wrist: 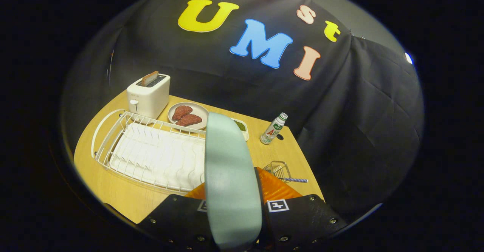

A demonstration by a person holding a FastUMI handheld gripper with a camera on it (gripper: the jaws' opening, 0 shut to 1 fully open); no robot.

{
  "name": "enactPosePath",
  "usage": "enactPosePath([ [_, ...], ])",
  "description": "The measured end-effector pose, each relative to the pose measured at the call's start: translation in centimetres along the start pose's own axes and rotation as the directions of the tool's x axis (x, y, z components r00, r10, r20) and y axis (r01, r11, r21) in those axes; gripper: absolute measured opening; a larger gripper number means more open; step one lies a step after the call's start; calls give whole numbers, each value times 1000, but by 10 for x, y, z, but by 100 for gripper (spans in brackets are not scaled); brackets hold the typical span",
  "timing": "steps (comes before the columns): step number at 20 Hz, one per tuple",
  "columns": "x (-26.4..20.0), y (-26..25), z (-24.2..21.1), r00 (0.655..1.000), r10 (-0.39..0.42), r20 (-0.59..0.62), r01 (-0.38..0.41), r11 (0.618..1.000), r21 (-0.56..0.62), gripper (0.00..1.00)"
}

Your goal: Take the plate from the dish rack, then take the spoon from the basket and place it into the plate.

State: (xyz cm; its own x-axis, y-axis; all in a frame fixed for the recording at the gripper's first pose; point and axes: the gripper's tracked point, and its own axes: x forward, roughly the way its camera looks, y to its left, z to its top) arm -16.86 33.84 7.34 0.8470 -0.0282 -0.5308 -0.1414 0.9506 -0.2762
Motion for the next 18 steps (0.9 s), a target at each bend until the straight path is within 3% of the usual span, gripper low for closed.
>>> enactPosePath([
  [4, -7, -6, -42, 999, 21, -50, -21, 1000, -15, 37],
  [12, -12, 22, -113, 973, 140, -182, -140, 990, 8, 37],
  [15, -11, 46, -129, 949, 229, -216, -222, 973, 58, 37],
  [18, -13, 72, -143, 900, 366, -238, -327, 926, 186, 37],
])
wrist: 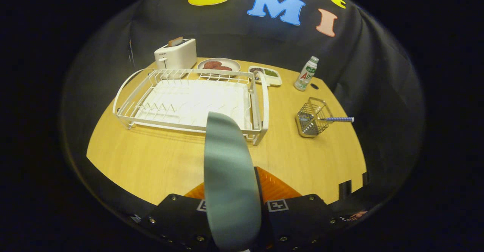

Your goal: Take the plate from the dish rack, then take the spoon from the basket and place it into the plate.

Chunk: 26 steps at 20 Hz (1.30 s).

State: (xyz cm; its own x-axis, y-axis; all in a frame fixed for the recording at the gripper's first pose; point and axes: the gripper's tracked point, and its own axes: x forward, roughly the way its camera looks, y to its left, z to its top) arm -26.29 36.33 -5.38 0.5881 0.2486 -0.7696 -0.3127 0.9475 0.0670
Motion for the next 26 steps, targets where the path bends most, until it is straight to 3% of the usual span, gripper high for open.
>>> enactPosePath([
  [4, 15, 22, -9, 982, 188, -27, -182, 971, 156, 37],
  [8, 34, 34, -17, 942, 331, -43, -318, 928, 193, 37],
  [16, 57, 38, -23, 878, 472, -79, -445, 867, 226, 37],
  [19, 71, 27, -26, 892, 445, -83, -420, 882, 214, 37],
  [21, 76, 25, -28, 888, 454, -80, -428, 876, 220, 46],
  [24, 80, 11, -30, 902, 424, -87, -405, 897, 175, 61],
  [26, 86, 1, -34, 917, 389, -90, -375, 916, 146, 82],
])
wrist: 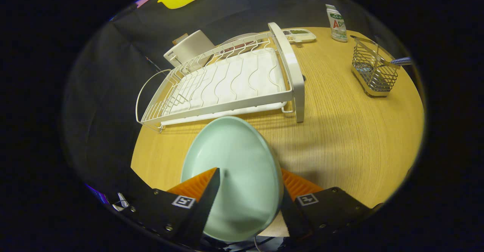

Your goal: Take the plate from the dish rack, then take the spoon from the basket and place it into the plate.

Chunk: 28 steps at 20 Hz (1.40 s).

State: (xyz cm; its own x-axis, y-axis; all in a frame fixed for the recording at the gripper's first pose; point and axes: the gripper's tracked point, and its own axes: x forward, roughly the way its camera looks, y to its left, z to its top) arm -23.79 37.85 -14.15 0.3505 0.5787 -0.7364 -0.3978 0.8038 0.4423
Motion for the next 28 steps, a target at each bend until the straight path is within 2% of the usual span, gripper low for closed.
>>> enactPosePath([
  [1, 0, -1, 0, 1000, -7, 3, 7, 1000, -5, 87],
  [11, -5, -3, 7, 999, -39, 33, 40, 999, -34, 87],
  [13, -19, -8, 16, 993, -80, 90, 86, 995, -55, 87],
  [15, -41, -20, 36, 969, -154, 191, 169, 983, -66, 87],
  [17, -70, -37, 61, 919, -246, 308, 271, 962, -43, 87],
  [20, -117, -62, 102, 813, -368, 451, 388, 920, 51, 87],
  [23, -160, -96, 134, 686, -500, 528, 468, 859, 206, 87],
  [25, -180, -122, 146, 616, -579, 534, 496, 812, 309, 87],
  [26, -185, -135, 150, 594, -612, 522, 506, 789, 350, 87],
  [28, -185, -156, 154, 570, -658, 492, 509, 753, 417, 87],
])
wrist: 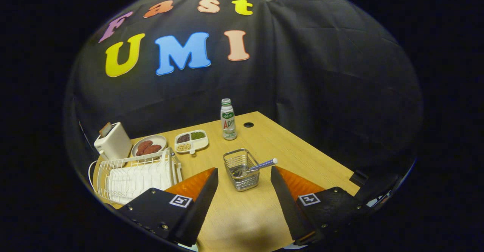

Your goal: Take the plate from the dish rack, then take the spoon from the basket and place it into the plate.

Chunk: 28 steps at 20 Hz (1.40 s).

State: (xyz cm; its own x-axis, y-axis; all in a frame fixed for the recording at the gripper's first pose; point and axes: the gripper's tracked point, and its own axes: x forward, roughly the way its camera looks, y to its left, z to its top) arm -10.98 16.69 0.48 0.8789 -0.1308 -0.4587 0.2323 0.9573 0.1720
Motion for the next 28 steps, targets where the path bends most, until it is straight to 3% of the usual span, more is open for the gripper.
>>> enactPosePath([
  [6, 53, -26, -13, 994, -103, -46, 109, 983, 150, 87],
  [8, 68, -29, -14, 991, -117, -60, 126, 973, 191, 67],
  [11, 89, -35, -19, 987, -141, -78, 154, 968, 200, 67],
  [18, 123, -28, -34, 984, -118, -130, 146, 964, 223, 67],
  [19, 125, -27, -37, 984, -114, -136, 143, 962, 230, 61],
  [20, 129, -26, -39, 985, -101, -141, 133, 963, 237, 62],
  [22, 133, -24, -39, 987, -80, -142, 114, 961, 252, 43],
  [24, 133, -21, -30, 991, -50, -121, 84, 953, 291, 39],
  [27, 135, -7, -13, 998, 0, -70, 24, 942, 334, 12],
  [28, 137, -6, -12, 997, -8, -81, 33, 949, 314, 12],
])
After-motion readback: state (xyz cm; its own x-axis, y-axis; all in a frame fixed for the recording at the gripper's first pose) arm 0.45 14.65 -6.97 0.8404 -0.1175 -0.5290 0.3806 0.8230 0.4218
